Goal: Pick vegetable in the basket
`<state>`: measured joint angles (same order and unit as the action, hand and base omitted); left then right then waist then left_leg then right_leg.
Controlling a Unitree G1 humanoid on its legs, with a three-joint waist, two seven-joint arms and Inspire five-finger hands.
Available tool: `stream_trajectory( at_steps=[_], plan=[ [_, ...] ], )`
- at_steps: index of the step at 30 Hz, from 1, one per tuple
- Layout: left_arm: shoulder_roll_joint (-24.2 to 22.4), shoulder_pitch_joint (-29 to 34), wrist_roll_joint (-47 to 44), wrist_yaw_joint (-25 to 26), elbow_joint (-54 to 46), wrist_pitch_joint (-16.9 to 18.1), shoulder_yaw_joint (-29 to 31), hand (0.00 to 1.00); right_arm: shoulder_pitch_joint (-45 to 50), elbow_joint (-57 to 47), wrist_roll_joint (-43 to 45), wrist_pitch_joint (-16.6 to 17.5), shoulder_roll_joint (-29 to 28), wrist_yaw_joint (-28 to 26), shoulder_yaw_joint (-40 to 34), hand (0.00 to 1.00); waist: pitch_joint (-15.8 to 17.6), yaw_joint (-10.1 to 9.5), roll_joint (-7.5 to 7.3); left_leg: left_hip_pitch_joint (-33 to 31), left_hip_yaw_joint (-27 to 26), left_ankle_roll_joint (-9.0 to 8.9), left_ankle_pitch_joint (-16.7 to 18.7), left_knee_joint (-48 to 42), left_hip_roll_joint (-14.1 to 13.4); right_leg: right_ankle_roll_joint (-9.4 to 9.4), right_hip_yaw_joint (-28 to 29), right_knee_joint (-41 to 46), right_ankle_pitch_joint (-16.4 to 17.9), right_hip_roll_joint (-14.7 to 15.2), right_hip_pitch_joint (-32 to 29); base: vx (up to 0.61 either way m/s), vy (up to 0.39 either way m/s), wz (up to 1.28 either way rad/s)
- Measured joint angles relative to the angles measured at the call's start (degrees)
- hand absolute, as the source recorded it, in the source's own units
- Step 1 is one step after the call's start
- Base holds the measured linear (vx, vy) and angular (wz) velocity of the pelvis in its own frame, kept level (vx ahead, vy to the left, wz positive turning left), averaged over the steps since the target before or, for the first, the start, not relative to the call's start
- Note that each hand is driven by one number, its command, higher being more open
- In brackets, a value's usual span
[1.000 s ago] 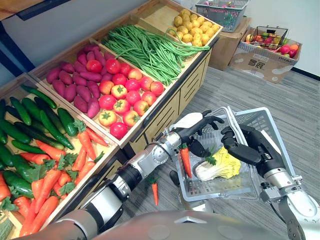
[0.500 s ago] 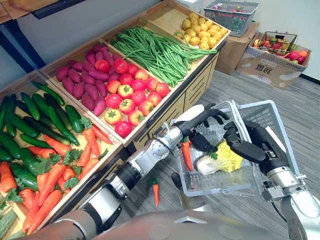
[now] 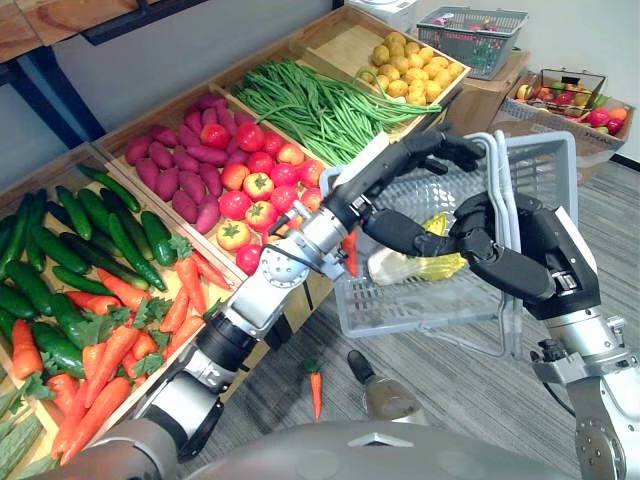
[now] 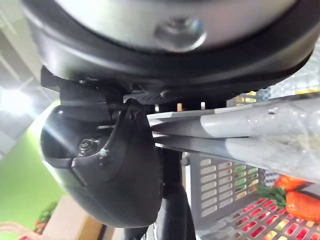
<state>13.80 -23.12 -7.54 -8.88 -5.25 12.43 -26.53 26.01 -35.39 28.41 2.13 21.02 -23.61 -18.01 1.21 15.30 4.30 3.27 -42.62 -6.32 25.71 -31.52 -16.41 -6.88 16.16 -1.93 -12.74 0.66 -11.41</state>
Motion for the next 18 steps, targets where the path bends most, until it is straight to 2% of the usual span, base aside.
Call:
stream_trajectory(
  at_steps=[2,5,8,12,18],
  plan=[
    [0.0,0.0,-3.1,0.9,-2.5,0.3,6.8,1.0,-0.4,0.0,0.0,0.0,0.4,-0.4,-0.1,0.0,0.0,-0.68,-0.03,0.3,0.0,-0.05,-0.2,0.3,0.0,0.09,0.0,0.3,0.2,-0.1,0.1,0.0,0.0,0.0],
    [-1.7,0.1,-6.8,7.2,-5.4,3.9,20.2,1.0,-0.2,0.0,-0.1,-0.1,3.3,-2.5,-0.1,0.0,0.0,-0.92,-0.11,0.5,-0.1,-0.34,-0.6,0.8,0.0,0.37,0.0,0.5,0.4,-0.4,0.0,0.02,-0.023,-0.01],
    [-1.7,2.4,-10.2,10.1,-6.8,6.1,26.7,1.0,0.1,0.0,-0.1,-0.2,6.0,-4.0,-0.3,0.0,0.0,-1.32,-0.53,1.2,-0.1,-0.76,-1.2,1.8,-0.1,0.62,-0.1,0.4,0.5,-0.8,0.5,0.05,-0.038,0.0],
    [-1.7,7.7,-10.3,10.1,-7.1,6.2,28.6,1.0,-0.2,0.0,-0.1,-0.2,6.2,-5.4,-0.7,0.0,-0.5,-2.38,-1.6,1.2,0.1,-1.0,-1.7,2.7,0.1,0.31,-0.5,0.0,0.2,-0.9,0.6,0.06,-0.023,0.04],
    [-1.6,10.6,-11.1,9.0,-7.9,6.1,32.3,1.0,-1.4,0.0,-0.3,-0.2,6.0,-6.2,-0.7,0.0,-0.6,-2.49,-1.77,2.0,0.6,-0.89,-2.7,5.4,1.4,0.32,-1.3,0.0,0.2,-0.4,1.0,0.06,0.01,0.06]
  ],
)
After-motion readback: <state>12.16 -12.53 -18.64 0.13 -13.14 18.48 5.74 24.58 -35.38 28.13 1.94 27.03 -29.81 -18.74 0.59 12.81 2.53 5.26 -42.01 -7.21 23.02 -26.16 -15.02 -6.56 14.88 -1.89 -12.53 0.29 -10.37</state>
